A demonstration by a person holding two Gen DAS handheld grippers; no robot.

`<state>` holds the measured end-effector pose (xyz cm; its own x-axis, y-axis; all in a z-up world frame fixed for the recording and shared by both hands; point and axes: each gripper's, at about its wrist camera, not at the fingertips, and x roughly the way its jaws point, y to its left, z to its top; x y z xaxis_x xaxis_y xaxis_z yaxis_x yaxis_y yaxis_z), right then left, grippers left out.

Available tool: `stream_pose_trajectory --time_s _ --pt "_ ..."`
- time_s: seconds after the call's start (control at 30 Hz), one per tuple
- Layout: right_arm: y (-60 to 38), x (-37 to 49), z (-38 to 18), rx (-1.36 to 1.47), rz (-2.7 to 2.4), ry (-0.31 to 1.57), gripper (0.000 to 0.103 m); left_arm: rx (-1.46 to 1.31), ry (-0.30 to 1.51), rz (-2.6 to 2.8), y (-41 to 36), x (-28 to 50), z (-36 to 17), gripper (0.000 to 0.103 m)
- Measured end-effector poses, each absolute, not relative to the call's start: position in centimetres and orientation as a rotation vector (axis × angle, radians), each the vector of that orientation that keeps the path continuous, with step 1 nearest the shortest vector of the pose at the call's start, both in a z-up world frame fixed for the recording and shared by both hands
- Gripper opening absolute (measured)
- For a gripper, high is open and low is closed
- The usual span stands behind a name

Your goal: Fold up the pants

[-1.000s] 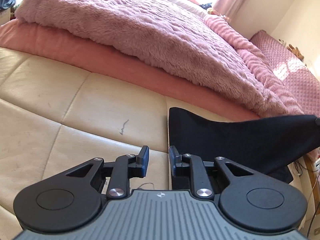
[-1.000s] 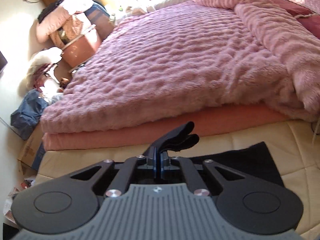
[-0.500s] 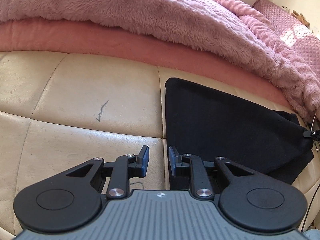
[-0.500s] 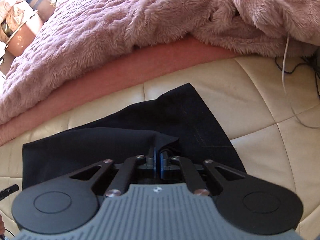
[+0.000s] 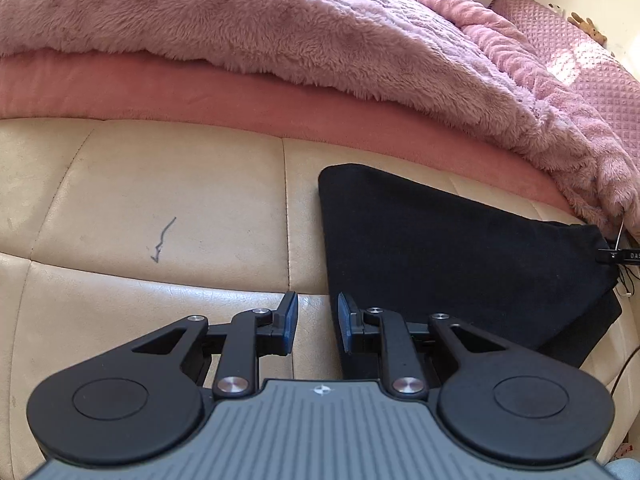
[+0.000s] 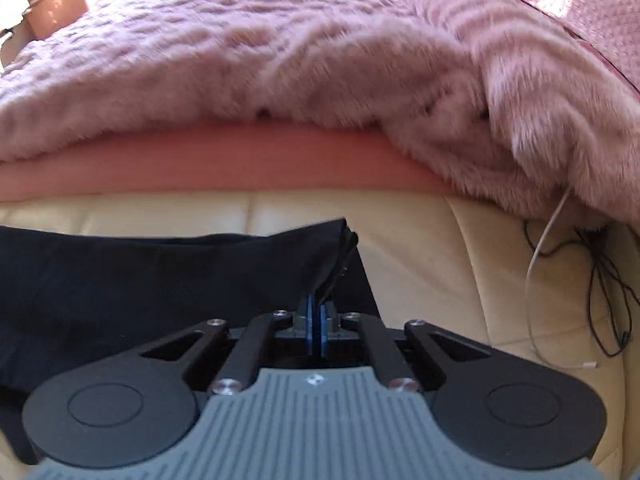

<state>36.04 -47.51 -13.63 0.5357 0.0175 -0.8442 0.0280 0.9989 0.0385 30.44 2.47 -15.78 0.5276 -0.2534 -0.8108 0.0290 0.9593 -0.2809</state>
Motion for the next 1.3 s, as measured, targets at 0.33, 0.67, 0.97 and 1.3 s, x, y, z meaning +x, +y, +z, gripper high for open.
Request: stream_pose_trajectory --time_s 0.33,0.67,0.97,1.3 --pt "-46.9 35.0 -9.2 -0.028 0.089 0.848 0.0 -0.252 1.006 -0.163 2.4 30.6 -16.0 0.023" --pt "-47.9 36.5 -14.8 -0.096 -0.081 0.98 0.023 -0.245 0.97 -0.149 2.4 32.2 -15.8 0.023" --pt "-45.9 35.0 -12.6 -0.15 -0.039 0.823 0.018 -0.306 0.89 -0.204 0.7 36.6 -15.4 0.023" --pt "-48.2 35.8 -16.2 -0.029 -0.087 0.905 0.021 -0.2 0.89 -0.036 0.4 39.8 -18.0 0.01"
